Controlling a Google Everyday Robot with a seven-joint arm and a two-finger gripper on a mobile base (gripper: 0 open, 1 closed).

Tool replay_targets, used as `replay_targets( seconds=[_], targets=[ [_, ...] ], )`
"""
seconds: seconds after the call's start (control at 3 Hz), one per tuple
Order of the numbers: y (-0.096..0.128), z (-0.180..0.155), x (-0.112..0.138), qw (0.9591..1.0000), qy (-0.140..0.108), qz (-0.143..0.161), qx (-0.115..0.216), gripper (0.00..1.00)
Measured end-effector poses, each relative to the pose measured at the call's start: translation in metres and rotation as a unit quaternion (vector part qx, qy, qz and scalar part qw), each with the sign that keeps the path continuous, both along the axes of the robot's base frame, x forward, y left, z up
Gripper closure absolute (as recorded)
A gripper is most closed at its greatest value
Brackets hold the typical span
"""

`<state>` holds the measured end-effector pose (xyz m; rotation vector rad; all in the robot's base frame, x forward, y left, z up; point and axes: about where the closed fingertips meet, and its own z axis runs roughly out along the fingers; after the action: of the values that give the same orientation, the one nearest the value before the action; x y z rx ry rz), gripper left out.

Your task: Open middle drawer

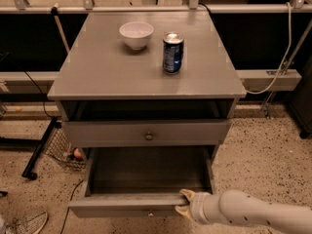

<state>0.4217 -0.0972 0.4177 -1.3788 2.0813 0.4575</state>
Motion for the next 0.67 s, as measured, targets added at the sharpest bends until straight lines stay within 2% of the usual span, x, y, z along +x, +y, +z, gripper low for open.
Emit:
replay_targets(
  seconds=[0.67],
  targets=[
    [0.0001,0.0037,-0.0010,1.0000,0.000,-0.001,0.001,1.00]
  ],
)
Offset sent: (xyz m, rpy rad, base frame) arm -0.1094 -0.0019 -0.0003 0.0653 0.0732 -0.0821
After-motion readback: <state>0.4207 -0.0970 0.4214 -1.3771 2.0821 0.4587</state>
